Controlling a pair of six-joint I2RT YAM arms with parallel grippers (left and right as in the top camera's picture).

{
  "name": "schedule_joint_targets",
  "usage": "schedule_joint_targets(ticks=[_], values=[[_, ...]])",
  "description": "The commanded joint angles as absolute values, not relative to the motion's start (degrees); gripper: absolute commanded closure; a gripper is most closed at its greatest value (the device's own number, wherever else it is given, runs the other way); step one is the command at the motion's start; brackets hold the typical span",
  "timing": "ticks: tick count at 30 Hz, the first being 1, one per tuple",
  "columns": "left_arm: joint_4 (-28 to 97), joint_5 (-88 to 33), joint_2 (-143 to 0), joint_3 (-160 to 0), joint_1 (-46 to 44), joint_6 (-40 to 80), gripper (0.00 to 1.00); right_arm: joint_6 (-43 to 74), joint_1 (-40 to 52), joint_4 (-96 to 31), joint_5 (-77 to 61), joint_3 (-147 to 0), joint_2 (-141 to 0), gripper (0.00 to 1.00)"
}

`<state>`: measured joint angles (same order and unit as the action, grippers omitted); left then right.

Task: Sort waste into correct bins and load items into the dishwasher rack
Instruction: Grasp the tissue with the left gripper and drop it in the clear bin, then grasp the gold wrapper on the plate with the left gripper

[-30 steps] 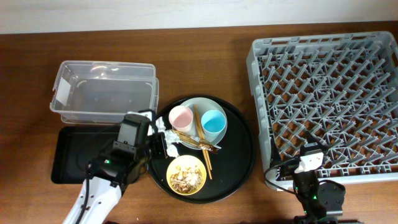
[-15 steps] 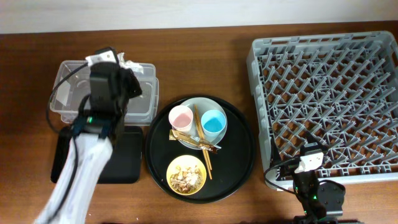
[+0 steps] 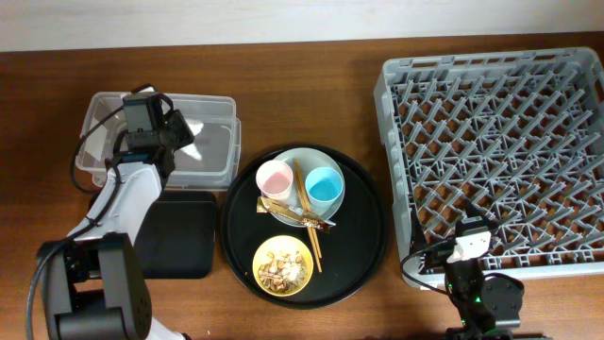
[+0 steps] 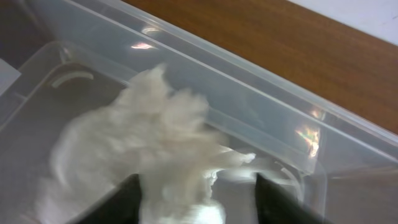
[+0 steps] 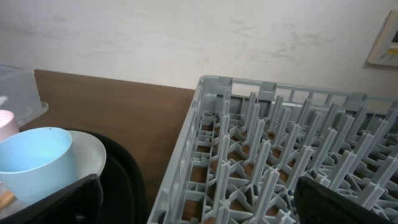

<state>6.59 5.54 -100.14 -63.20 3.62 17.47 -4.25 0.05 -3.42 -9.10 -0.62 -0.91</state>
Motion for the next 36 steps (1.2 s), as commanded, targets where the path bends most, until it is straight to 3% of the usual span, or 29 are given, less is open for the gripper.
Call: schedule_joint_targets(ticks=[1,4,6,8,10,11,12,16,20,21,22,27,36], values=[[8.78,4.67,-97.82,-67.31,3.38,16.58,0.31,-3.60,0.47,-3.68,-9.02,-0.32,-0.51,0.01],[15.57,4.67,-91.15,-70.24,1.80,16.64,0.23,-3.60,0.47,-3.68,-8.99,-0.32,-0.51,0.01],[22.09,2.79,-86.19,-70.24,0.49,20.27,0.25,-3.60,0.47,-3.68,-9.02,-0.32,-0.51,0.01],[32.16,-3.68,-80.75,-70.24,-2.02,23.59,0.46,-3.60,0.47,-3.68,-9.02,-0.32,-0.51,0.01],[41.85,-9.91,-76.88,-70.24,-5.45,27.59,0.76,-3.60,0.47,-3.68,-8.99,-0.32,-0.51,0.01],[44.84,-11.53,-76.09,-70.24,-7.11,28.32,0.85,-3.60,0.47,-3.68,-9.02,-0.32,-0.51,0.01],[48.45,-12.49,-75.88,-70.24,-9.58,28.34,0.86,-3.60,0.47,-3.68,-9.02,-0.32,-0.51,0.01],[54.04,-11.66,-76.27,-66.61,-21.43,29.91,0.85,-3.60,0.47,-3.68,-8.99,-0.32,-0.51,0.01],[49.89,-6.00,-76.27,-59.94,-28.88,43.22,0.73,-3.60,0.47,-3.68,-9.02,-0.32,-0.51,0.01],[47.46,-6.00,-76.27,-58.52,-30.20,45.95,0.55,-3.60,0.47,-3.68,-8.99,-0.32,-0.51,0.01],[45.19,-5.98,-76.27,-57.52,-31.16,46.89,0.48,-3.60,0.47,-3.68,-9.02,-0.32,-0.51,0.01],[34.87,-5.80,-76.97,-52.10,-34.06,50.22,0.46,-3.60,0.47,-3.68,-8.99,-0.32,-0.51,0.01],[29.04,-3.16,-90.15,-51.44,-34.50,54.63,0.46,-3.60,0.47,-3.68,-9.02,-0.32,-0.51,0.01]])
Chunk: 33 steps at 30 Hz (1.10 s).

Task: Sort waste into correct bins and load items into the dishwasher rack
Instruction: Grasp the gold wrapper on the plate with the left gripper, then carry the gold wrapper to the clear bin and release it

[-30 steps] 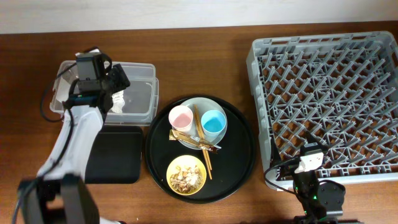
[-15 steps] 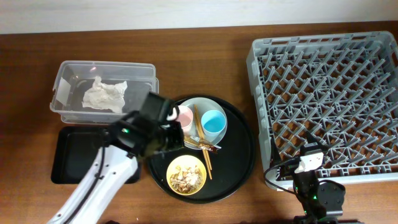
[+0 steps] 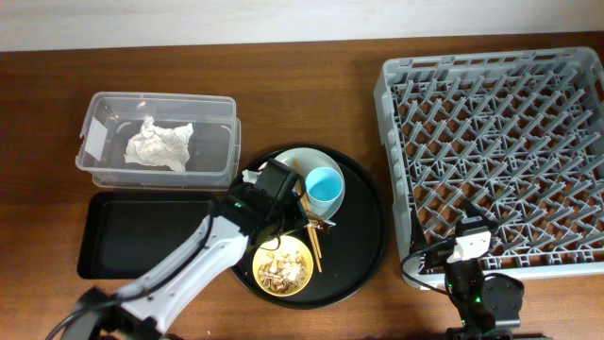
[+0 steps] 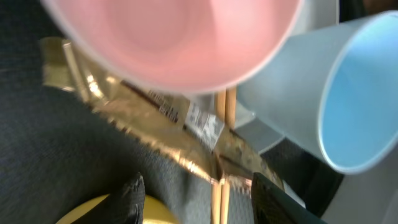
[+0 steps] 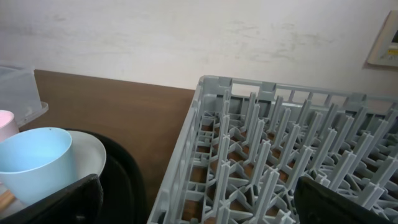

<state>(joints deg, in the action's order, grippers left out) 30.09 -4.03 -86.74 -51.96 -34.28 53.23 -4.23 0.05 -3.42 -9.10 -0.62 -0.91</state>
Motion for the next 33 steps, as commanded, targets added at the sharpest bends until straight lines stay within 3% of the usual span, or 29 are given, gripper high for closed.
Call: schedule_joint_targets(ticks=[1,5,11,12,18,27,33], values=[[28.62,-3.18,-91.02,-51.44,-34.50,54.63,0.50,-3.60,0.47,-3.68,-8.99,-0.32,-0.51,0.01],[27.86,-3.14,-92.38,-51.44,-34.50,54.63,0.57,-3.60,0.47,-3.68,-9.02,-0.32,-0.51,0.01],[27.64,-3.18,-92.38,-51.44,-34.50,54.63,0.98,-3.60,0.47,-3.68,-8.99,-0.32,-0.51,0.01],[27.68,-3.20,-92.38,-51.44,-34.50,54.63,0.99,-3.60,0.47,-3.68,-8.99,-0.32,-0.51,0.01],[29.21,-6.85,-91.09,-51.81,-34.46,54.63,0.99,-3.60,0.47,-3.68,-8.99,-0.32,-0.51,0.02],[33.26,-7.27,-66.08,-51.90,-28.69,51.75,0.99,-3.60,0.47,-3.68,-9.02,-0.32,-0.51,0.01],[27.44,-2.55,-61.21,-52.01,-8.75,36.95,0.99,-3.60,0.47,-3.68,-8.99,-0.32,-0.51,0.01]])
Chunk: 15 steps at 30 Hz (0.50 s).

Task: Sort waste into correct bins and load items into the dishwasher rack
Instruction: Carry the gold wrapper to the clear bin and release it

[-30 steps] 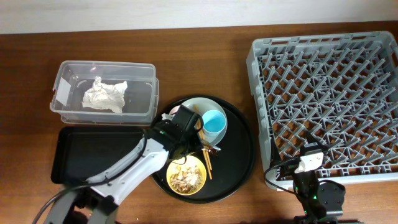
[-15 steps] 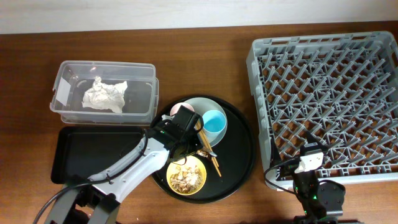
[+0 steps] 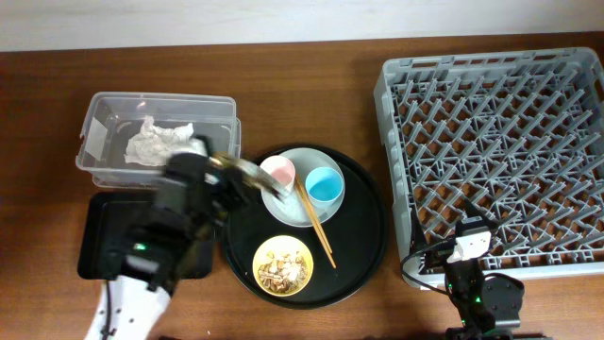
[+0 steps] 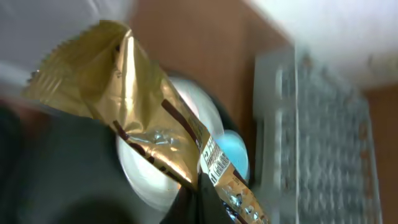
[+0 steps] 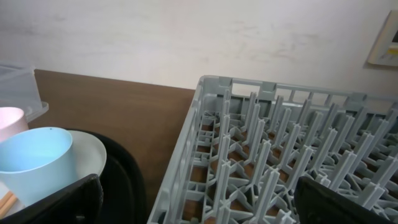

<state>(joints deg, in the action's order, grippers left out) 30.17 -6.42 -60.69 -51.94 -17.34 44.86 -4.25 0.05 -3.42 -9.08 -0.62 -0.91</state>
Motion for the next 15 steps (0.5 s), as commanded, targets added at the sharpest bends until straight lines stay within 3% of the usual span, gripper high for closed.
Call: schedule_joint_targets(ticks=[1,8,9,11,13,15], values=[[24.49,-1.17,-63.29,-52.01,-4.56,35.11,0.99,-3.60,0.47,-3.68,-9.02,-0.32,-0.51,0.01],[-3.16,-1.08,-87.96,-52.03,3.20,30.06,0.91,-3.60,0.47,-3.68,-9.02,-0.32,-0.51,0.01],[-5.32,-1.08,-90.43,-52.05,3.46,30.02,0.84,-3.60,0.47,-3.68,-9.02,-0.32,-0.51,0.01],[-7.29,-1.04,-92.42,-52.27,3.55,27.81,0.33,-3.60,0.47,-3.68,-8.99,-0.32,-0.51,0.01],[-7.22,-1.08,-92.16,-53.45,3.55,24.84,0.25,-3.60,0.47,-3.68,-9.02,-0.32,-0.51,0.01],[-0.95,-1.65,-90.19,-56.95,3.53,23.66,0.28,-3.60,0.47,-3.68,-9.02,-0.32,-0.51,0.01]])
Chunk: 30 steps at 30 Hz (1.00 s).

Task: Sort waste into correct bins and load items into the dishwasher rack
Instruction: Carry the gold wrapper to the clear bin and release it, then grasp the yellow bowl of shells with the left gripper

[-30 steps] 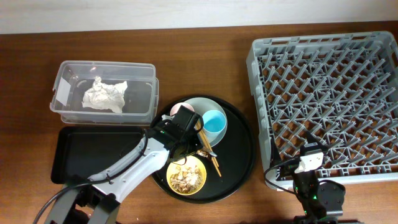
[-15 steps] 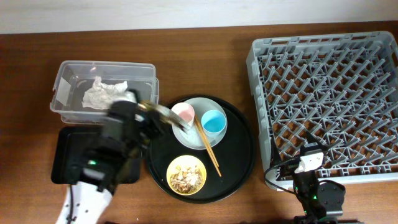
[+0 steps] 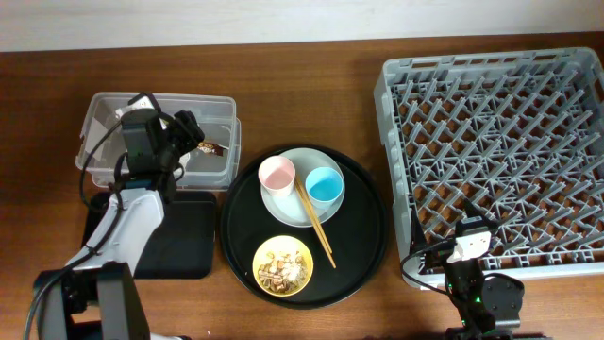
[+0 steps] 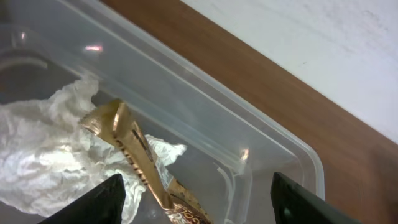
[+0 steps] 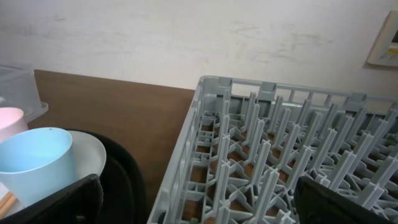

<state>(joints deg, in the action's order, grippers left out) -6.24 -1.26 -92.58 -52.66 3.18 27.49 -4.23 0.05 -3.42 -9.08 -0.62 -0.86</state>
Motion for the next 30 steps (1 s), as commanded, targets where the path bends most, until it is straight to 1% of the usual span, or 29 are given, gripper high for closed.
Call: schedule_joint_targets(ticks=[1,2,3,4,6,7,9,11,14,20,26,28,30], values=[[7.25,-5.91,-87.26,-59.61,3.38,23.70,0.36,-3.60,0.47,-3.68,-9.02,-0.32,-0.51,0.02],[12.32,-10.68,-85.03,-60.86,3.11,23.70,0.46,-3.60,0.47,-3.68,-9.02,-0.32,-0.51,0.01],[17.06,-15.59,-82.35,-61.39,2.59,23.70,0.48,-3.60,0.47,-3.68,-8.99,-0.32,-0.51,0.01],[20.47,-18.17,-80.18,-61.39,1.89,23.70,0.48,-3.60,0.47,-3.68,-9.02,-0.32,-0.51,0.01],[33.69,-18.63,-73.01,-61.39,-1.96,23.66,0.49,-3.60,0.47,-3.68,-8.99,-0.32,-0.51,0.01],[38.35,-18.31,-70.41,-61.39,-4.51,23.66,0.51,-3.60,0.47,-3.68,-8.99,-0.32,-0.51,0.01],[44.03,-15.97,-68.07,-61.39,-8.80,23.66,0.51,-3.60,0.47,-3.68,-9.02,-0.32,-0.51,0.01],[50.61,-11.60,-67.44,-61.32,-15.46,23.68,0.51,-3.60,0.47,-3.68,-9.02,-0.32,-0.51,0.01],[53.52,-8.34,-68.03,-60.49,-22.13,23.73,0.51,-3.60,0.47,-3.68,-9.02,-0.32,-0.51,0.02],[53.49,-6.17,-72.01,-59.57,-32.86,27.79,0.51,-3.60,0.47,-3.68,-9.02,-0.32,-0.51,0.01],[53.63,-5.87,-81.21,-58.15,-47.59,30.85,0.59,-3.60,0.47,-3.68,-9.02,-0.32,-0.51,0.01],[53.12,-3.11,-85.01,-58.15,-51.57,31.77,0.60,-3.60,0.47,-3.68,-9.02,-0.32,-0.51,0.01],[52.40,0.05,-87.13,-58.15,-53.25,32.18,0.60,-3.60,0.47,-3.68,-9.02,-0.32,-0.51,0.01]])
